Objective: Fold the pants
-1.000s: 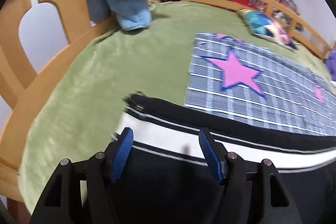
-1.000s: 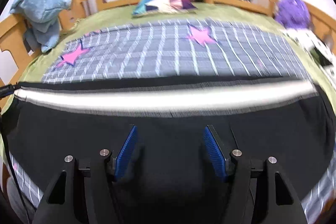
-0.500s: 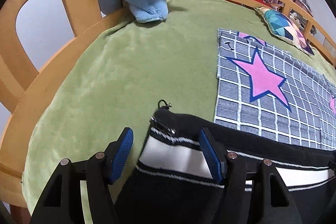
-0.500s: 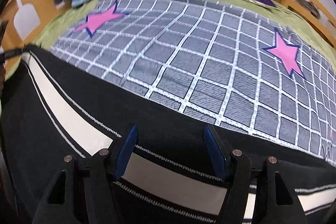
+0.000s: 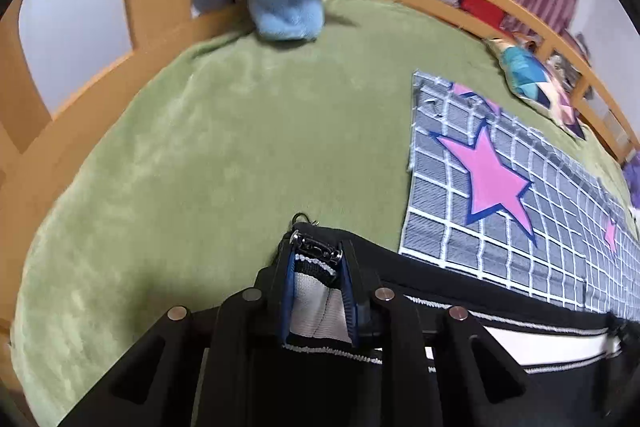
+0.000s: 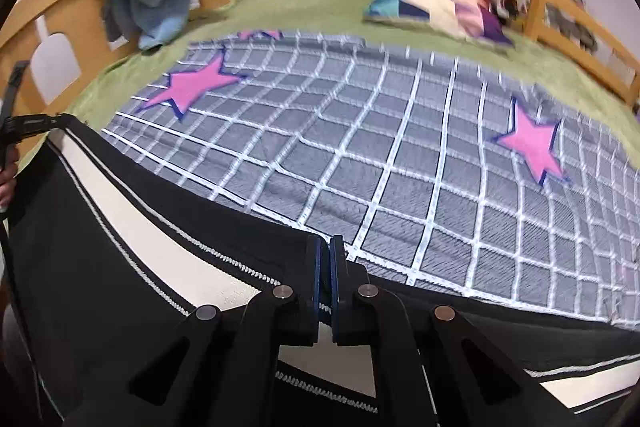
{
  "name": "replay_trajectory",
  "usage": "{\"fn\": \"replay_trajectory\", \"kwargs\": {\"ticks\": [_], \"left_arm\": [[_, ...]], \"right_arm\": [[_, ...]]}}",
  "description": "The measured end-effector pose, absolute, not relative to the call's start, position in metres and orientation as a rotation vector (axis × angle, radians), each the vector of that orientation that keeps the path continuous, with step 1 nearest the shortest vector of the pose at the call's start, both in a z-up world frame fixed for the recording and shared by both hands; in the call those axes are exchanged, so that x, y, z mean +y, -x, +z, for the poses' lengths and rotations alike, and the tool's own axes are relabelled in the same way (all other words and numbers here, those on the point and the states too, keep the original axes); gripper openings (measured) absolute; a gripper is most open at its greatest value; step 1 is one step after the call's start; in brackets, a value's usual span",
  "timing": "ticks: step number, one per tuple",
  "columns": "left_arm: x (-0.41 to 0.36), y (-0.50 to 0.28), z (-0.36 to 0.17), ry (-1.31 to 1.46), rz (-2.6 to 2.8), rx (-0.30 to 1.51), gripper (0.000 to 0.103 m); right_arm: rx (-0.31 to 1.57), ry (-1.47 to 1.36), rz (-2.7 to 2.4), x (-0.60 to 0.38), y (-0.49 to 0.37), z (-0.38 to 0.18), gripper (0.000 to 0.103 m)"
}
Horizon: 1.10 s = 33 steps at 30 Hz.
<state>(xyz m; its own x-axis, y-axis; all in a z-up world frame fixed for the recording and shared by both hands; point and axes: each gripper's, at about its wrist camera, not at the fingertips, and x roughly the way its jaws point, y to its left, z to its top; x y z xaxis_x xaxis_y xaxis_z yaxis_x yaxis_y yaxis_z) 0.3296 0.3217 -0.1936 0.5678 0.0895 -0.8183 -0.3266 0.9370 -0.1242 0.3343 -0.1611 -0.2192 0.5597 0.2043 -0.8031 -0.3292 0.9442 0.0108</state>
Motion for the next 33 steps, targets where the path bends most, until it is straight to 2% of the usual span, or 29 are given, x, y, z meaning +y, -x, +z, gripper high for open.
{"fn": "replay_trajectory", "kwargs": {"ticks": [2,3,4,5,7,10,15,21,26,30,33], "left_arm": [[0.319,-0.336,-0.204,0.237,0.273,0.971,0.032],[0.318,-0.337,-0.206,0.215,0.289,0.985,0.045],[0.318,-0.336,-0.206,0.193,0.304,0.995,0.053],[0.317,-0.330,-0.203,0.185,0.307,0.985,0.054],[0.315,-0.315,-0.196,0.187,0.295,0.965,0.055],[0.307,-0.285,-0.188,0.138,0.272,0.956,0.065],[0.298,-0.227,-0.183,0.147,0.205,0.958,0.066],[0.295,-0.163,-0.179,0.289,0.126,0.917,0.066],[0.253,-0.157,-0.187,0.407,-0.066,0.935,0.066],[0.206,-0.158,-0.202,0.347,-0.155,0.969,0.066],[0.177,-0.153,-0.221,0.116,-0.078,0.984,0.072]], "right_arm": [[0.986,0.171,0.301,-0.158,-0.342,-0.238,0.008],[0.968,0.167,0.299,-0.159,-0.342,-0.239,0.012],[0.961,0.157,0.300,-0.160,-0.340,-0.236,0.019],[0.969,0.158,0.293,-0.161,-0.340,-0.234,0.027],[0.970,0.122,0.260,-0.168,-0.335,-0.222,0.031],[0.951,0.060,0.256,-0.176,-0.314,-0.207,0.040],[0.886,0.046,0.267,-0.166,-0.249,-0.192,0.056],[0.849,0.025,0.291,-0.139,-0.196,-0.191,0.056],[0.868,0.034,0.340,-0.103,-0.172,-0.201,0.056],[0.906,0.008,0.354,-0.095,-0.153,-0.207,0.057],[0.926,0.024,0.320,-0.098,-0.139,-0.215,0.057]]}}
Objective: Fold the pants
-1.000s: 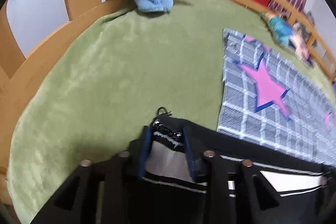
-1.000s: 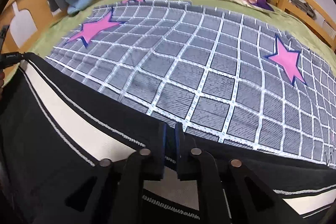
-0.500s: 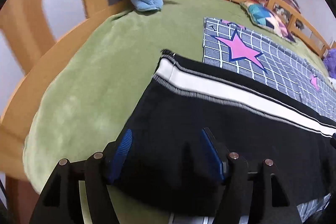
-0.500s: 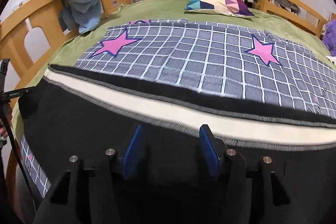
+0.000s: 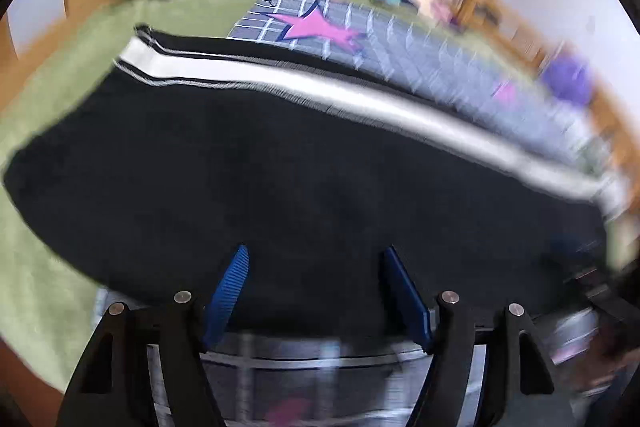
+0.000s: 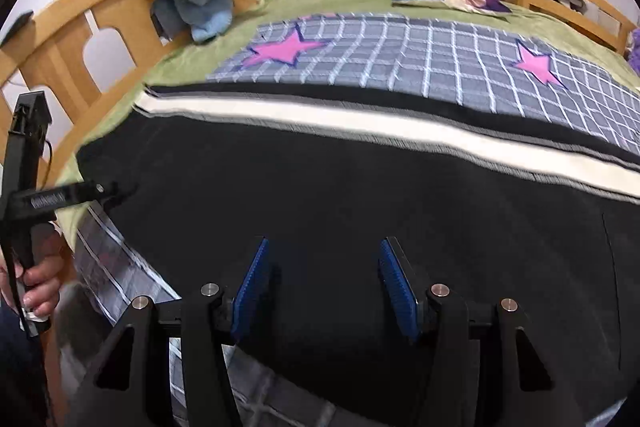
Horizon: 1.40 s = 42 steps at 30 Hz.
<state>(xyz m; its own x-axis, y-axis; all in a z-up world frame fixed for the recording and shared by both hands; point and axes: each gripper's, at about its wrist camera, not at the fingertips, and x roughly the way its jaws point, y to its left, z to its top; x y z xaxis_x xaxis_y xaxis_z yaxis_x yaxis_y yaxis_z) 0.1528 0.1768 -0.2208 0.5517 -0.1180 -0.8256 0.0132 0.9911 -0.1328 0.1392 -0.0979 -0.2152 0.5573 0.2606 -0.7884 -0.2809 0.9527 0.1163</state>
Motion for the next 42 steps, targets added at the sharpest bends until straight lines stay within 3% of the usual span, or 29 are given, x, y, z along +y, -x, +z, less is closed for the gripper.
{"fn": "replay_trajectory", "kwargs": {"ticks": [10,16,23,32,34,36,38,42], "left_arm": [[0.233,-0.130,-0.206,0.110,0.144,0.906,0.075],[0.325,-0.119,-0.216,0.385,0.264,0.904,0.073],[0.348,-0.145,-0.234,0.582,0.205,0.835,0.071],[0.341,-0.166,-0.234,0.512,0.282,0.845,0.035],[0.349,-0.161,-0.227,0.585,0.262,0.828,0.019],[0.347,-0.159,-0.216,0.576,0.258,0.828,0.016],[0.332,-0.160,-0.195,0.478,0.291,0.807,0.015],[0.281,-0.161,-0.145,0.269,0.320,0.719,0.013]], "right_arm": [[0.942,-0.010,0.221,-0.126,-0.118,-0.232,0.057],[0.932,0.008,0.207,-0.126,-0.116,-0.233,0.057],[0.941,-0.004,0.188,-0.132,-0.118,-0.224,0.057],[0.868,-0.026,0.079,-0.161,-0.113,-0.203,0.057],[0.844,-0.043,0.037,-0.169,-0.111,-0.200,0.057],[0.828,-0.083,0.025,-0.179,-0.109,-0.198,0.056],[0.840,-0.117,0.041,-0.185,-0.109,-0.198,0.044],[0.870,-0.129,0.051,-0.196,-0.107,-0.199,0.041]]}}
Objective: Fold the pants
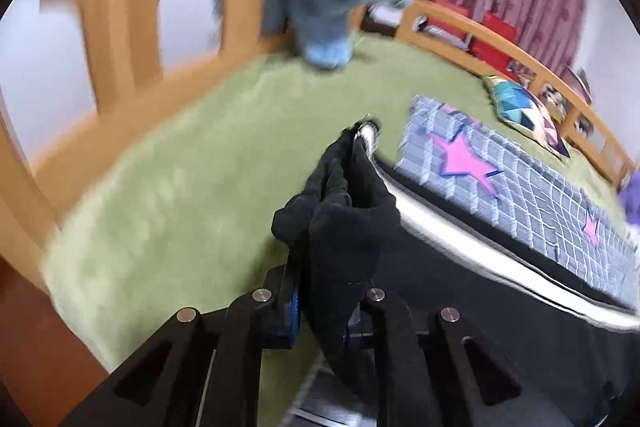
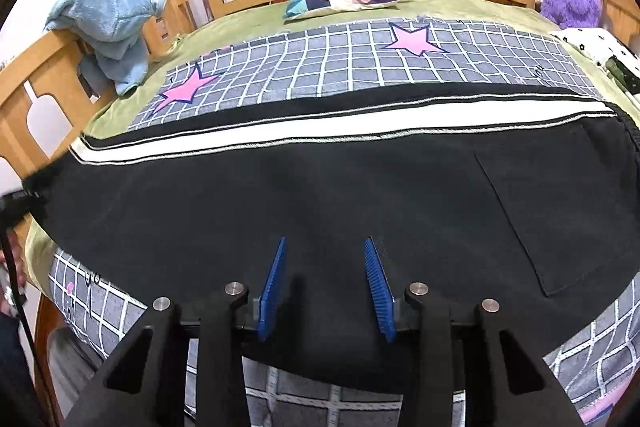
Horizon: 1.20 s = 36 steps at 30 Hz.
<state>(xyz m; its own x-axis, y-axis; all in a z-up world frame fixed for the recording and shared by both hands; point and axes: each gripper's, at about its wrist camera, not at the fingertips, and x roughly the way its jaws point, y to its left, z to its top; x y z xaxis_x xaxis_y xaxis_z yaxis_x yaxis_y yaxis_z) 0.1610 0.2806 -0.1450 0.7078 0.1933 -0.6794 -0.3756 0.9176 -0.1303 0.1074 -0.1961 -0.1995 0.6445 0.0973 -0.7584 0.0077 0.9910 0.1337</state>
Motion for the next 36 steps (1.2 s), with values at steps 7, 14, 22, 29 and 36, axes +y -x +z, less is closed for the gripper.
{"fn": "replay_trajectory", "kwargs": {"ticks": [7,14,22,29,36], "left_arm": [[0.165,-0.159,-0.080,0.202,0.066,0.641,0.012],[0.012,-0.155,-0.103,0.107,-0.171,0.719,0.012],[-0.091,-0.135,-0.185,0.071,-0.363,0.964,0.013],[-0.060,-0.110,-0.171,0.070,-0.406,0.963,0.065],[0.029,-0.102,-0.163,0.160,-0.293,0.911,0.067]], "right_arm": [[0.819,-0.114,0.003,-0.229,-0.088,-0.190,0.041],[0.793,-0.238,-0.032,-0.289,-0.061,-0.190,0.041],[0.827,-0.306,-0.065,-0.324,-0.044,-0.202,0.041],[0.816,-0.321,0.018,-0.308,-0.054,-0.199,0.046],[0.790,-0.346,0.169,-0.260,-0.088,-0.189,0.046]]}}
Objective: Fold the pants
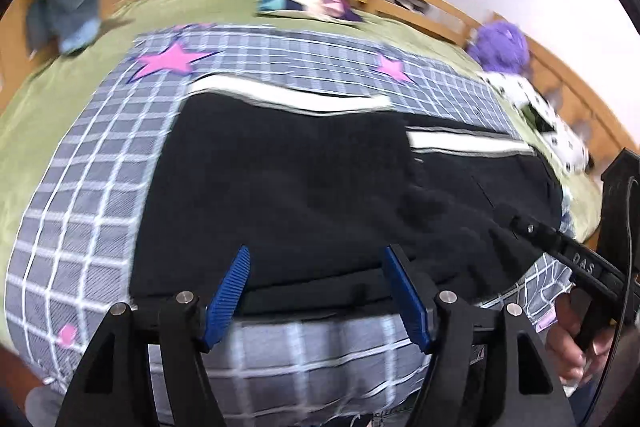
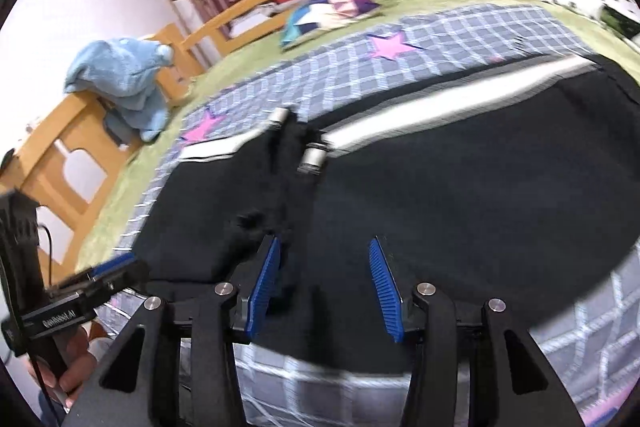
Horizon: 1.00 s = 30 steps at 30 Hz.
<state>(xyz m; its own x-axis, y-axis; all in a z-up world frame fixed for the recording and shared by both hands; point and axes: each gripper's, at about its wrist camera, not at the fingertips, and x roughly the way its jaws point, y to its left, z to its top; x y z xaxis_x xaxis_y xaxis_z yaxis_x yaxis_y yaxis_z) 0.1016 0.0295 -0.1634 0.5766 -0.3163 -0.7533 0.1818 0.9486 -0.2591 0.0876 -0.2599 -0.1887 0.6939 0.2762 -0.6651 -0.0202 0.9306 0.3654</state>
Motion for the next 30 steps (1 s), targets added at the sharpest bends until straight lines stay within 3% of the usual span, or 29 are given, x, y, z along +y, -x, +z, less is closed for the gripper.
{"fn": "replay_trajectory", "kwargs": {"ticks": [8,9,10,13,17,23,25,27,29,30], "left_arm": [[0.100,-0.097,-0.184,0.378,-0.220,0.925,0.067],[0.104,-0.100,-0.186,0.388,-0.218,0.925,0.067],[0.107,-0.100,-0.187,0.398,-0.218,0.925,0.067],[0.115,-0.101,-0.187,0.416,-0.224,0.920,0.067],[0.125,-0.101,-0.188,0.443,-0.238,0.913,0.067],[0.128,-0.109,-0.195,0.480,-0.250,0.938,0.067],[0.129,-0.107,-0.193,0.475,-0.255,0.933,0.067],[0.131,-0.104,-0.191,0.460,-0.247,0.923,0.067],[0.134,-0.104,-0.191,0.462,-0.235,0.923,0.067],[0.136,-0.105,-0.191,0.470,-0.233,0.926,0.067]], "right_arm": [[0.851,-0.169,0.244,-0.187,-0.132,-0.205,0.044],[0.877,-0.139,0.231,-0.179,-0.137,-0.211,0.038],[0.880,-0.109,0.220,-0.173,-0.140,-0.214,0.020],[0.806,-0.072,0.238,-0.174,-0.128,-0.198,0.018],[0.727,-0.237,0.252,-0.207,-0.096,-0.167,0.017],[0.934,-0.126,0.237,-0.185,-0.099,-0.226,0.020],[0.916,-0.125,0.259,-0.189,-0.098,-0.220,0.025],[0.892,-0.147,0.274,-0.197,-0.098,-0.208,0.039],[0.833,-0.171,0.263,-0.205,-0.103,-0.195,0.060],[0.808,-0.179,0.263,-0.209,-0.108,-0.190,0.063]]}}
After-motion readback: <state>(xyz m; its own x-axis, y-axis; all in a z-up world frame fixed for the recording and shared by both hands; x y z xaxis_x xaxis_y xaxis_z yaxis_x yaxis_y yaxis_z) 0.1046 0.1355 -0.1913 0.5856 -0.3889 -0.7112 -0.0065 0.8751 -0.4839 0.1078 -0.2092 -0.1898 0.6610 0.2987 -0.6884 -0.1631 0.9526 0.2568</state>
